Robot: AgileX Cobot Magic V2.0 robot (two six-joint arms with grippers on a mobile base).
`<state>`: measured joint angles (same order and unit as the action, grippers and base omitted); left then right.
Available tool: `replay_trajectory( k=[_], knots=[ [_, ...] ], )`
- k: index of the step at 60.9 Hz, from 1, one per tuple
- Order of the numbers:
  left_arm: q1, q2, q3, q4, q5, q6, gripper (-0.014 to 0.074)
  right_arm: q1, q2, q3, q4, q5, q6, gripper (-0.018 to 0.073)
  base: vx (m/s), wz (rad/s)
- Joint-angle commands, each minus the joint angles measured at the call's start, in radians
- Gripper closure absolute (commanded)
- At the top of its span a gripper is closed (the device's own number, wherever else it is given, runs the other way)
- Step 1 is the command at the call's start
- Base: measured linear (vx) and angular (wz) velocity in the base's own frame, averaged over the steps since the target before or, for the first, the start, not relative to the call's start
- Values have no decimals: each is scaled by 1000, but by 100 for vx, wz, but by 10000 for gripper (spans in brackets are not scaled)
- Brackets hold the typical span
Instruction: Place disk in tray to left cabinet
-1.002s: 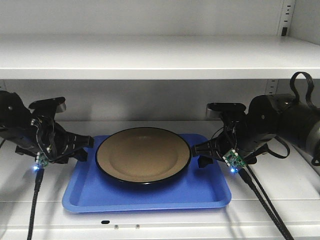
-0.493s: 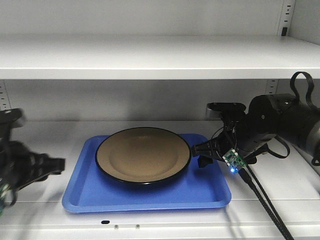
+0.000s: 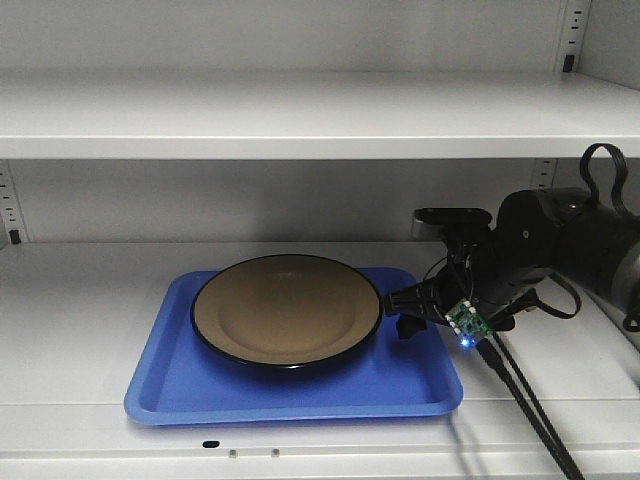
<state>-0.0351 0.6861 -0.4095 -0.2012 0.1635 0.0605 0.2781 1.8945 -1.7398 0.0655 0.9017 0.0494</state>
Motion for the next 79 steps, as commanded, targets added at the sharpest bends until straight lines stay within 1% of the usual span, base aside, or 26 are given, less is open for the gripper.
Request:
replay_trajectory(
  k=[1, 7, 16, 33, 34, 37, 47, 79],
  knots=[
    [35, -94, 32, 46, -89, 1, 540, 1, -60, -35, -6, -46, -3, 19, 0, 0],
    [57, -195, 98, 92, -89, 0, 606, 1, -60, -35, -6, -46, -3, 19, 0, 0],
    [79, -361, 225, 166, -89, 0, 604, 1, -60, -35, -6, -46, -3, 19, 0, 0],
    [79, -669, 458, 171, -89, -1, 603, 1, -60, -35, -6, -47, -3, 19, 0, 0],
    [79, -686, 461, 171, -85, -1, 603, 1, -60, -35, -6, -47, -3, 19, 0, 0],
    [77, -726, 457, 171, -22, -1, 603, 1, -60, -35, -6, -48, -3, 19, 0, 0],
    [67, -706, 457, 171, -13, -1, 603, 1, -60, -35, -6, -41, -3, 19, 0, 0],
    [67, -704, 456, 171, -13, -1, 603, 1, -60, -35, -6, -32, -3, 19, 0, 0]
  ],
)
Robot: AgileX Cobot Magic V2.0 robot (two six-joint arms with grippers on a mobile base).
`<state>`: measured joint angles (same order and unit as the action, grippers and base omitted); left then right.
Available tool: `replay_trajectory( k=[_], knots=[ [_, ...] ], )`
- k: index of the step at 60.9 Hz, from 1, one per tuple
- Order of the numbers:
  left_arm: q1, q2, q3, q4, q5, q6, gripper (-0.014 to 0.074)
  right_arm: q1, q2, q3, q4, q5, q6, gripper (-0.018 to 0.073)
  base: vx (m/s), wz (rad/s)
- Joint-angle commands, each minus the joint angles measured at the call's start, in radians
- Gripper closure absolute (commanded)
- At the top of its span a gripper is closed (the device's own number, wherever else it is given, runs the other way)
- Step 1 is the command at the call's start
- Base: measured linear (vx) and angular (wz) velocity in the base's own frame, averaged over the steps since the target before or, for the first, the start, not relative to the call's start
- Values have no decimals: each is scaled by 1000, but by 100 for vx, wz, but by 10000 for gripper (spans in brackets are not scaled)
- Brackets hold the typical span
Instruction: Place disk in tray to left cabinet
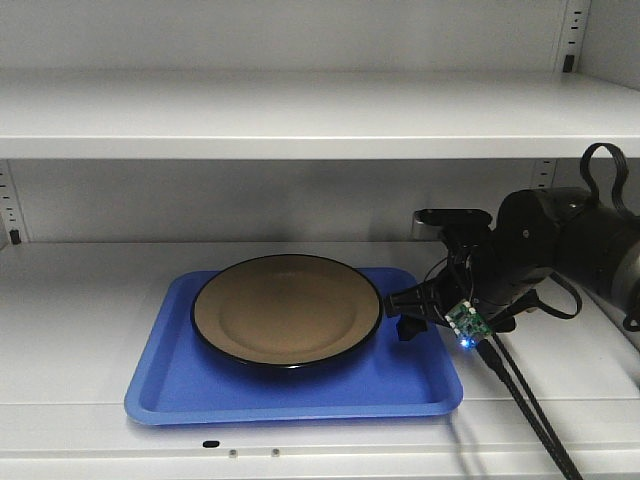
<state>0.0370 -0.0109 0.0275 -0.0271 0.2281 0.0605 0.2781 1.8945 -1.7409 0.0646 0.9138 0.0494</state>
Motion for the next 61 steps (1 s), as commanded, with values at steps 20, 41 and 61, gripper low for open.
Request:
replay_trajectory(
  k=[20, 41, 61],
  knots=[
    [-5, -7, 19, -3, -78, -1, 603, 1, -76, -34, -5, -36, -3, 19, 0, 0],
    [-5, -7, 19, -3, -78, -1, 603, -16, -189, 62, -1, -25, -3, 45, 0, 0],
    [-5, -7, 19, -3, -78, -1, 603, -83, -545, 534, 81, -259, -3, 148, 0, 0]
  ],
)
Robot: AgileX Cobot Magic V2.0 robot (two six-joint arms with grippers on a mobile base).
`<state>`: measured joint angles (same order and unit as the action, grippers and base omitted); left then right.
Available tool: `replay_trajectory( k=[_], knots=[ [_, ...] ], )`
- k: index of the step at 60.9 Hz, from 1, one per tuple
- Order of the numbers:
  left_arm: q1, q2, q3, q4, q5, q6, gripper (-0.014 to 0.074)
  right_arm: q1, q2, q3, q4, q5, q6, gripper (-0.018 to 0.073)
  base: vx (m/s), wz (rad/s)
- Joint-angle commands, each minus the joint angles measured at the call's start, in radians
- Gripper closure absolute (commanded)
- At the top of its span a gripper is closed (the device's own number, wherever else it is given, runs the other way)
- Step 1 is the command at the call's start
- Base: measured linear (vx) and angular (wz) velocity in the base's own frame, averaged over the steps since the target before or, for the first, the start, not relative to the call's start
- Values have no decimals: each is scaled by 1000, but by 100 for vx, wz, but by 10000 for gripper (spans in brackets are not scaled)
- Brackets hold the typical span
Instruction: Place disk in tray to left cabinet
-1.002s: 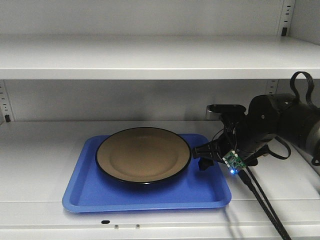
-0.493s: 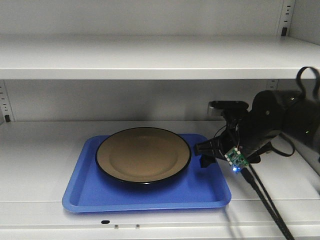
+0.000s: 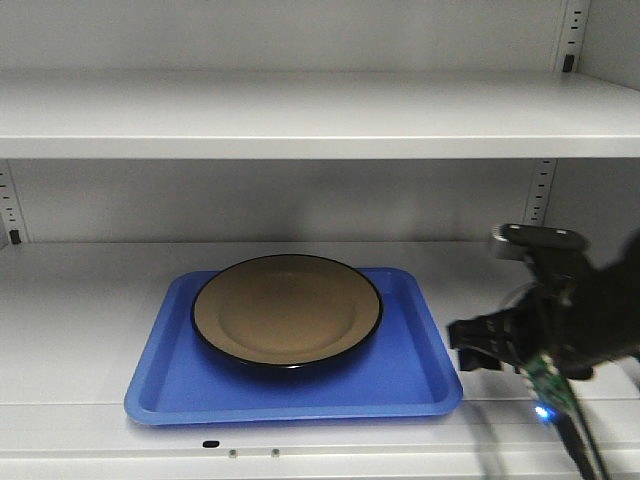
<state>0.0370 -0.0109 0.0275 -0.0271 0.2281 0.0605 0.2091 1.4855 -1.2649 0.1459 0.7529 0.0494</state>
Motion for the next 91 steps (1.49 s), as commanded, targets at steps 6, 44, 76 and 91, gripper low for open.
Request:
replay_trajectory(
  k=[6, 44, 76, 91],
  knots=[
    [-5, -7, 19, -3, -78, -1, 603, -12, -247, 150, -92, -94, -3, 188, 0, 0],
    [-5, -7, 19, -3, -78, -1, 603, -14, -994, 869, -223, -449, -2, 568, 0, 0],
    [-5, -7, 19, -3, -78, -1, 603, -198, -1520, 1320, -239, -666, 2, 567, 0, 0],
    [-5, -5, 19, -3, -76, 0, 603, -198, -1501, 1315, -240, -653, -2, 567, 0, 0]
  ],
)
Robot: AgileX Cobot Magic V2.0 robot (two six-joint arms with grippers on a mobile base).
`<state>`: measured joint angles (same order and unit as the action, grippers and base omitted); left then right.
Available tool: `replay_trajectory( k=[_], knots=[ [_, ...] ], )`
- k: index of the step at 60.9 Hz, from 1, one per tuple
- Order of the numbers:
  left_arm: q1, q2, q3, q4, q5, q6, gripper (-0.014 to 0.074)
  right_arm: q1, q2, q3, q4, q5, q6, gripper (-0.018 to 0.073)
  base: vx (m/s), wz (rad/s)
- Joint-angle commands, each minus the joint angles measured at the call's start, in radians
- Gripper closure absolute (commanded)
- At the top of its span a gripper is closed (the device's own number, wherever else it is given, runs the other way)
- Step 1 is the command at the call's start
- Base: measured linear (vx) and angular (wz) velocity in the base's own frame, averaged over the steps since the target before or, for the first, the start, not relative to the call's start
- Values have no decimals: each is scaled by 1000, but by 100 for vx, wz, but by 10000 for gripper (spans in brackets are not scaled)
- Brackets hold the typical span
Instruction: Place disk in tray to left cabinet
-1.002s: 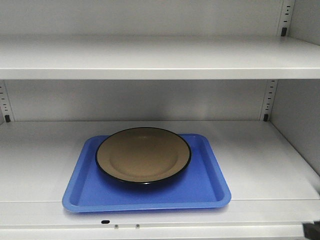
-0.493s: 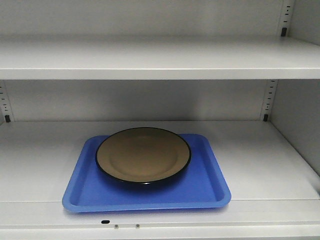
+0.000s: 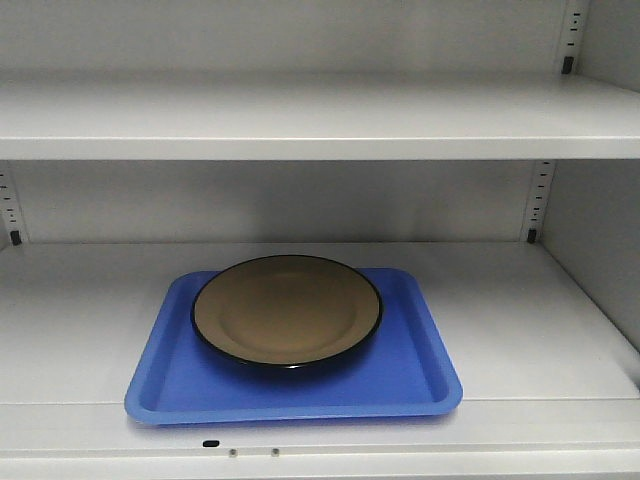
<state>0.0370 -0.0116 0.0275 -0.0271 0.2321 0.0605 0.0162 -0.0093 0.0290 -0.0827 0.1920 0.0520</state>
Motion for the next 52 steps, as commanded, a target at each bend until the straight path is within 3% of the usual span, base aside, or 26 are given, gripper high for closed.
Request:
replay_trajectory(
  k=[1, 52],
  knots=[
    [-5, -6, 19, -3, -80, 0, 603, -5, -6, 21, -11, -92, -5, 567, 0, 0],
    [-5, -6, 19, -3, -80, 0, 603, -5, -2, 21, -11, -92, -5, 567, 0, 0]
  ],
)
